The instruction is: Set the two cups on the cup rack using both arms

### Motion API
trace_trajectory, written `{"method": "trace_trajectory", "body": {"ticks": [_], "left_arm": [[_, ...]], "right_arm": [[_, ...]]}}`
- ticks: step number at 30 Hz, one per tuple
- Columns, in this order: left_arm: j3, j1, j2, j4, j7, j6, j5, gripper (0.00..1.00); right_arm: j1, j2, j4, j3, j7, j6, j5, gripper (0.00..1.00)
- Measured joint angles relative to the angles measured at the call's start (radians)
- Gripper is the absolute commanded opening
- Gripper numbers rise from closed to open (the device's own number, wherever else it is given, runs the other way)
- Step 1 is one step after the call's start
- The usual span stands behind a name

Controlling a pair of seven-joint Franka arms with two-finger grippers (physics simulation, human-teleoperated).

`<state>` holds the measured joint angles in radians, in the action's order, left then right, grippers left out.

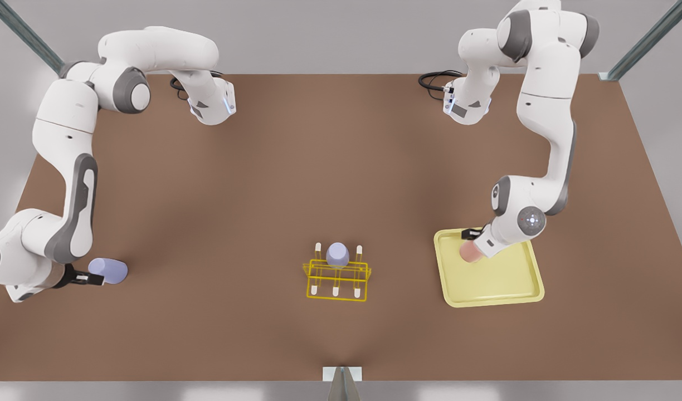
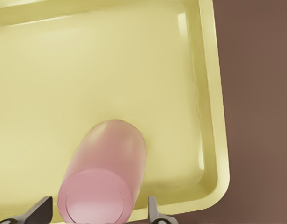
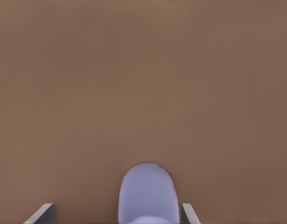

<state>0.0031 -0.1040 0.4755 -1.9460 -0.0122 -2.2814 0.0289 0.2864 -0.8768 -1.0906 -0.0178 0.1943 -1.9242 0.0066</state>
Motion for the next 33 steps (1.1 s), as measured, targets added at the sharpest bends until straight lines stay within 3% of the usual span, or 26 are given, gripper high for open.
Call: {"method": "trace_trajectory", "body": {"ticks": [8, 9, 10, 23, 28, 33], "left_arm": [[0.0, -0.006, 0.056, 0.005, 0.003, -0.099, 0.001, 0.99], [0.0, -0.006, 0.058, 0.006, 0.004, -0.109, 0.001, 0.81], [0.0, -0.006, 0.059, 0.006, 0.006, -0.117, 0.0, 0.75], [0.0, -0.005, 0.047, 0.026, 0.032, -0.147, 0.005, 0.75], [-0.037, -0.024, 0.054, 0.23, 0.079, -0.029, 0.047, 0.75], [-0.164, -0.041, 0.18, 0.603, 0.203, 0.128, 0.056, 0.75]], "right_arm": [[0.005, -0.004, -0.07, -0.005, 0.074, -0.033, -0.029, 1.0], [0.005, 0.001, -0.084, -0.006, 0.083, -0.031, -0.033, 1.0], [0.005, 0.008, -0.1, -0.006, 0.092, -0.03, -0.037, 1.0], [0.018, 0.07, -0.291, -0.008, 0.164, -0.16, -0.051, 1.0], [0.019, 0.053, -0.303, -0.015, 0.18, -0.216, -0.052, 1.0], [0.018, 0.061, -0.34, -0.015, 0.191, -0.251, -0.051, 1.0]]}}
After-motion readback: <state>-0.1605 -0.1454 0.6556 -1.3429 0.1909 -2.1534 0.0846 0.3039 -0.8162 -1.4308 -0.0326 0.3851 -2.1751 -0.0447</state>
